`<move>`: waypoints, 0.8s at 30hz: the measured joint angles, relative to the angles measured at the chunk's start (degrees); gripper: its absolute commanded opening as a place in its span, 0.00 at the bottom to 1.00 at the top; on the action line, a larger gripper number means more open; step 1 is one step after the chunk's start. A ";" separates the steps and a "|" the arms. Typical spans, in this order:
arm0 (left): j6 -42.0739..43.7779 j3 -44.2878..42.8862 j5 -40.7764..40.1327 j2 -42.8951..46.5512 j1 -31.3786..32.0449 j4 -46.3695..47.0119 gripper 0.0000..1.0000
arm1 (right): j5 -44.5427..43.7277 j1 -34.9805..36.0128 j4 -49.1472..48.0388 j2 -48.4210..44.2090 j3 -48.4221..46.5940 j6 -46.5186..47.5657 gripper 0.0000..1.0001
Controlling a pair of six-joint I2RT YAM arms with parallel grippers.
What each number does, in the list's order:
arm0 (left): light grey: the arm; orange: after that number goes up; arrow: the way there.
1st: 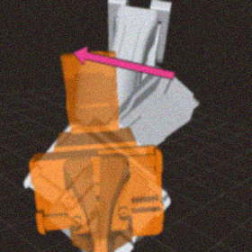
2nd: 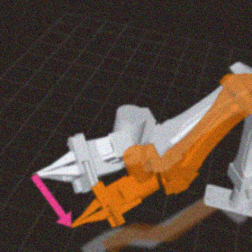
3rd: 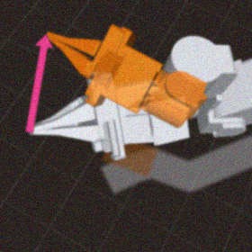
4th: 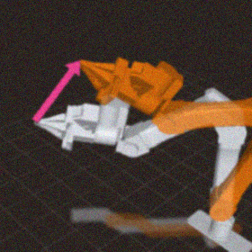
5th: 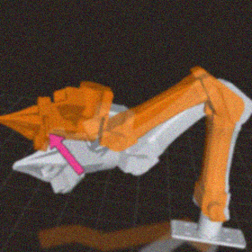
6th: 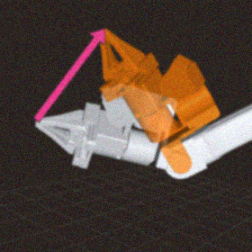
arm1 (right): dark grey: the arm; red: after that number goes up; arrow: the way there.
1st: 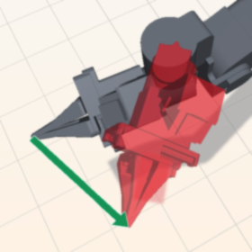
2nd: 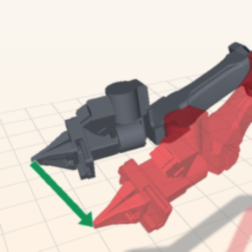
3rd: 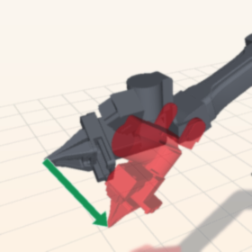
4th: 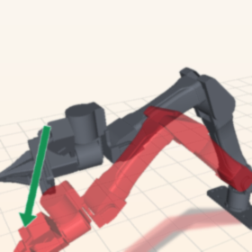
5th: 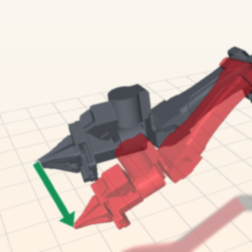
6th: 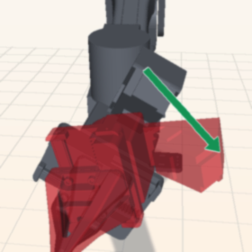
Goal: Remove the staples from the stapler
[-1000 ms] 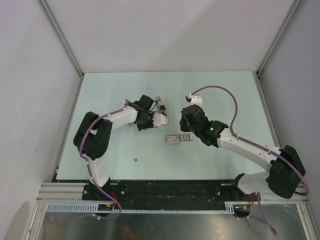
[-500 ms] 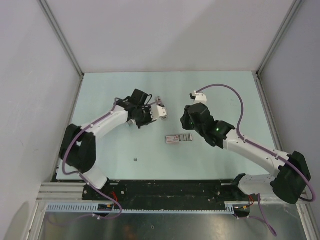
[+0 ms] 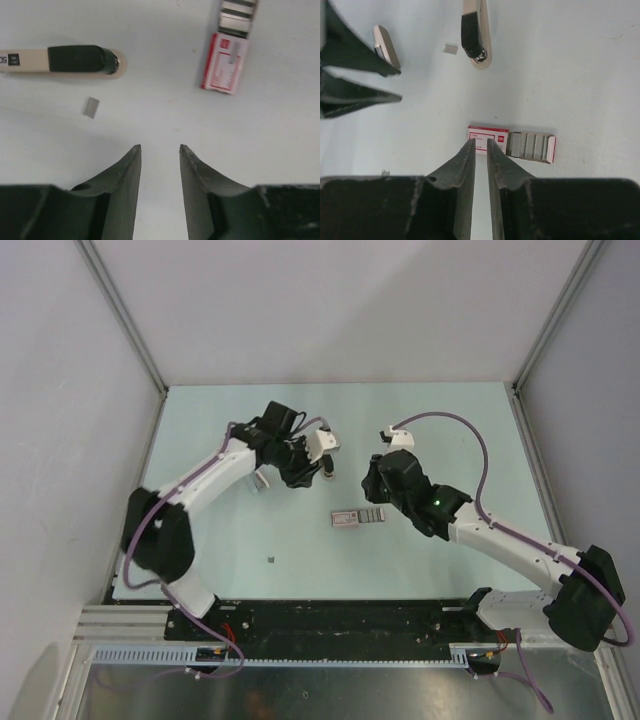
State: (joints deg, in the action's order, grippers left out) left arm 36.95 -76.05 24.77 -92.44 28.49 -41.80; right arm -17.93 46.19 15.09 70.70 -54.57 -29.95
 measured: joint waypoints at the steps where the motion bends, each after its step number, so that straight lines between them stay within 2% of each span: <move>1: -0.02 -1.51 -0.44 -2.36 -0.11 0.20 0.45 | -0.02 0.00 -0.02 0.00 0.39 0.02 0.21; 5: 2.23 -6.38 -2.49 -11.10 -0.68 0.35 0.47 | -0.07 -0.07 -0.39 0.33 1.53 0.04 0.22; 10: 9.81 -11.43 -3.74 -19.02 -2.03 0.26 0.47 | -0.07 -0.44 -1.90 1.44 3.23 0.09 0.22; 18: 18.88 -18.16 -2.43 -25.11 -5.16 -0.42 0.50 | 0.42 -1.55 -3.89 1.49 4.98 0.17 0.22; 24: 22.10 -20.17 -1.11 -28.11 -5.57 -2.43 0.51 | 1.07 -2.29 -5.07 0.85 5.88 0.17 0.22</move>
State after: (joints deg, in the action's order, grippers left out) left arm 59.05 -96.23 23.66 -120.55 22.92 -44.23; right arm -16.86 43.90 10.02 71.55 -48.69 -29.78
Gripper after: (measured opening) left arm 0.513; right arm 0.218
